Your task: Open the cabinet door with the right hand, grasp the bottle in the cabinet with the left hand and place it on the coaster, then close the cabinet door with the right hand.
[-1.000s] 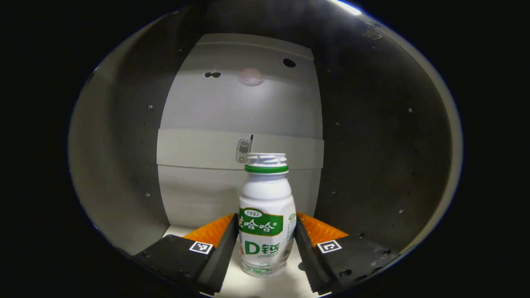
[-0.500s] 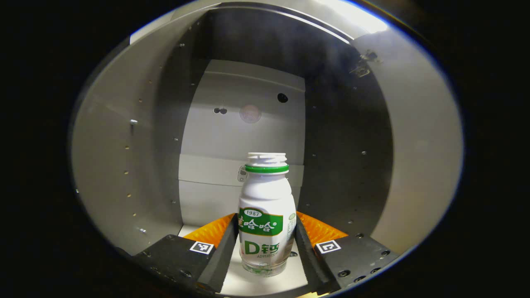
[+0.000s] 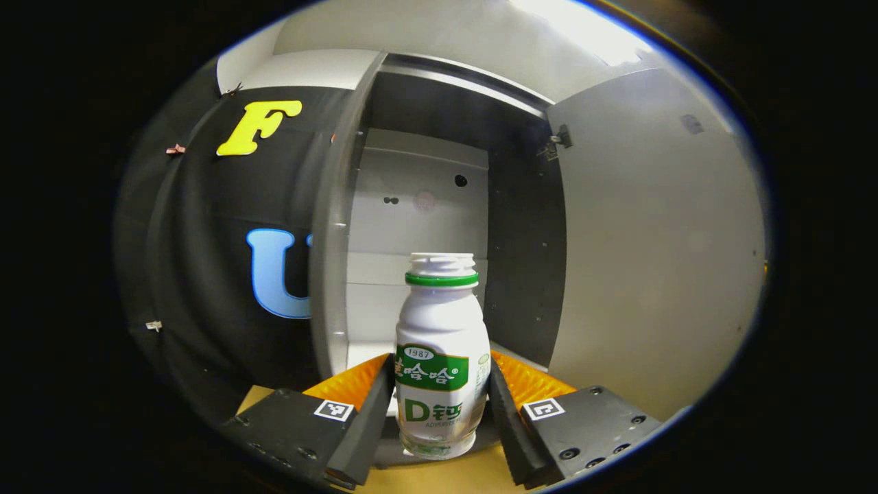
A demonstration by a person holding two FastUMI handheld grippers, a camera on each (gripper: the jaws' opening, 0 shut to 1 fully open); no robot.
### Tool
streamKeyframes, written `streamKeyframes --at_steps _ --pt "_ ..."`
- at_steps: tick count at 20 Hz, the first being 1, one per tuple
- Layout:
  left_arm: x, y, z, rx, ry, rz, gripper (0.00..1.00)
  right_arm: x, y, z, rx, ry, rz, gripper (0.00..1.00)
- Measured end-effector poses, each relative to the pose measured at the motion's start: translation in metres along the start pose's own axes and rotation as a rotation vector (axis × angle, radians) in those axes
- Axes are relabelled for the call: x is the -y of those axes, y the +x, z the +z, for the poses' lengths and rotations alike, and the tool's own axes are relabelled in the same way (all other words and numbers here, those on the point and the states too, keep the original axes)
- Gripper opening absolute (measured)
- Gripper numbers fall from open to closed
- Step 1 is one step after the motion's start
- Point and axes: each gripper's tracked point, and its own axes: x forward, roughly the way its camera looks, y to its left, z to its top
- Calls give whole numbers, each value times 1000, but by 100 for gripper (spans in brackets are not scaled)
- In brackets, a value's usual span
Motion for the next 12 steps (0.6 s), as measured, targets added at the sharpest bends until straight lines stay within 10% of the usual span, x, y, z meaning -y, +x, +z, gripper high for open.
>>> streamKeyframes --at_steps 12 --pt "-24 -153 -146 -77 -19 -3 75 -80 -27 -2 104 42 -25 97"
